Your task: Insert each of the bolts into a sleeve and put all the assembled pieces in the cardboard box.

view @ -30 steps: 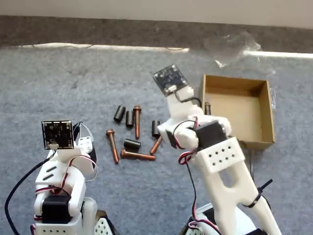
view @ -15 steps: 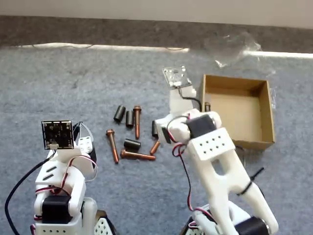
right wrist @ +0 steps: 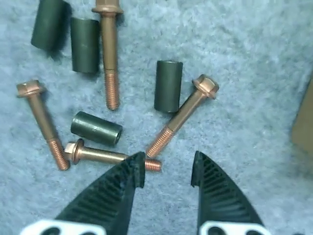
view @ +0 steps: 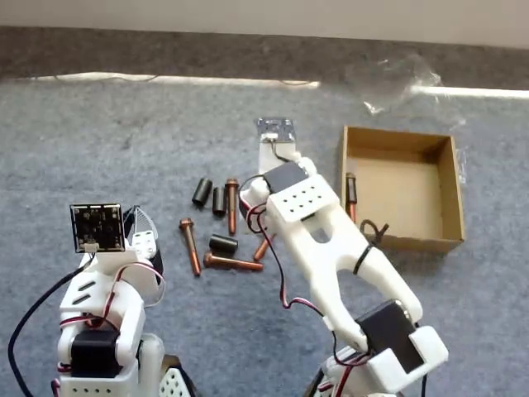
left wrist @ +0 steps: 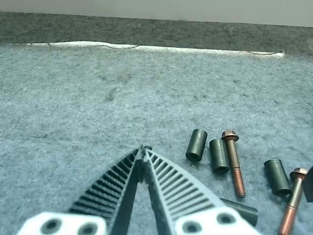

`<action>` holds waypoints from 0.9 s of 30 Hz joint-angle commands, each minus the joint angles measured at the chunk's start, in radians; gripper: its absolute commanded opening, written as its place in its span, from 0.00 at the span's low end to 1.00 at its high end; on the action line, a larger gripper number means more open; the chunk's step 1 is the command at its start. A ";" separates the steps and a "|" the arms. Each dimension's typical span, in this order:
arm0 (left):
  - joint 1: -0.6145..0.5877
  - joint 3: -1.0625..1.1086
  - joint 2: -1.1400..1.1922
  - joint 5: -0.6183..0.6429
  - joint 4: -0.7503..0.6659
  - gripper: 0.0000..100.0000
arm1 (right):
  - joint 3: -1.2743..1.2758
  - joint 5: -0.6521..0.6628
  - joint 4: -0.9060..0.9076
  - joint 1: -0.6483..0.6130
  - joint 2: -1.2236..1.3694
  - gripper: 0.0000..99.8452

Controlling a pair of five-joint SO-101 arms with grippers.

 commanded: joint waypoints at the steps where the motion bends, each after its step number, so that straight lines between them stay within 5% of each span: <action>1: -0.008 -0.012 -0.010 -0.008 -0.003 0.01 | -0.054 -0.031 -0.015 -0.015 -0.001 0.14; 12: -0.008 -0.012 -0.010 -0.009 -0.003 0.01 | -0.051 -0.048 -0.193 0.019 0.084 0.14; 27: -0.008 -0.008 -0.010 -0.009 -0.003 0.01 | -0.182 -0.080 -0.200 0.073 0.285 0.14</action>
